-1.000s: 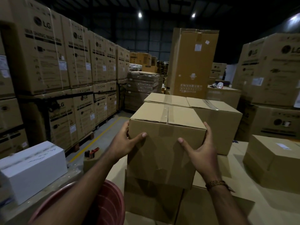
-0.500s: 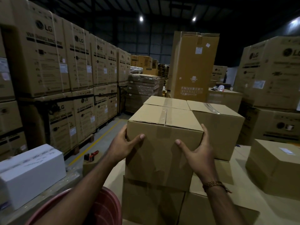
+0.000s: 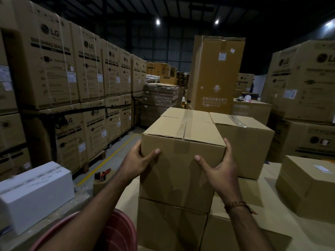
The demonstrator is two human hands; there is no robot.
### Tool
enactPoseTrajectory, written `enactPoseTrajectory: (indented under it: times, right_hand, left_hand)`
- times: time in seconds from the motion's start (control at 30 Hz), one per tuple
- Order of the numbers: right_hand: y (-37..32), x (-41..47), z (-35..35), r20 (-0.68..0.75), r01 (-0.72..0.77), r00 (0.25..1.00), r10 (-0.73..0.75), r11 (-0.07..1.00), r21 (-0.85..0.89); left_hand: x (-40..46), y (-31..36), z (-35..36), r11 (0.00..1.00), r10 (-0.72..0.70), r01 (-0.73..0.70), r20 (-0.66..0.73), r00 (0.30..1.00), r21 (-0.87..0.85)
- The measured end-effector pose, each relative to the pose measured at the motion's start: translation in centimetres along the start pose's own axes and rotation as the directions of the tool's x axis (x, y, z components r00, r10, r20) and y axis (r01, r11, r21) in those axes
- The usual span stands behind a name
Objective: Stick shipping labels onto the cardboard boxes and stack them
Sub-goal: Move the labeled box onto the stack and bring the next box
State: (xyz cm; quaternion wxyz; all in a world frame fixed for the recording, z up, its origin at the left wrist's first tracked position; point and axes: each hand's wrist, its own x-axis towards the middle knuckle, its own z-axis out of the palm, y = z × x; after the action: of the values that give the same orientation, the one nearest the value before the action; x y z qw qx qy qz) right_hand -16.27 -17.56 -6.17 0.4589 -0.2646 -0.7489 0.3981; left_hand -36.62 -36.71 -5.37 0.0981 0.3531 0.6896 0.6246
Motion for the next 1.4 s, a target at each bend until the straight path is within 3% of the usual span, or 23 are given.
enactPoseTrajectory:
  times: [0.17, 0.37, 0.6, 0.93, 1.17, 1.4]
  right_hand:
    - [-0.8, -0.4, -0.4, -0.013, -0.003, 1.0, 0.003, 1.0, -0.009]
    - [-2.5, -1.9, -0.9, -0.099, -0.018, 0.995, 0.012, 0.998, -0.061]
    - [-3.8, -6.0, -2.4, -0.215, -0.036, 0.977, -0.001, 0.985, -0.167]
    - [-1.4, -17.0, -8.9, -0.405, -0.19, 0.913, 0.038, 0.92, -0.341]
    - [4.3, -25.2, -19.6, -0.168, -0.245, 0.97, 0.178, 0.716, -0.654]
    - [8.3, -30.5, -32.2, -0.114, -0.24, 0.966, 0.231, 0.646, -0.725]
  left_hand:
    - [-0.2, 1.4, 0.1, 0.993, 0.063, -0.053, -0.098, 0.993, 0.102]
    - [-1.6, 5.6, 0.4, 0.892, 0.386, -0.274, -0.295, 0.874, 0.359]
    - [-4.1, 9.5, 3.4, 0.755, 0.613, -0.533, -0.124, 0.78, 0.381]
    - [-13.9, 5.0, 13.2, 0.828, 0.476, -0.528, 0.264, 0.839, 0.188]
    - [-23.1, 1.8, 21.4, 0.887, 0.332, -0.433, 0.428, 0.84, 0.161]
    - [-30.9, 2.6, 32.1, 0.875, 0.281, -0.407, 0.406, 0.869, 0.264]
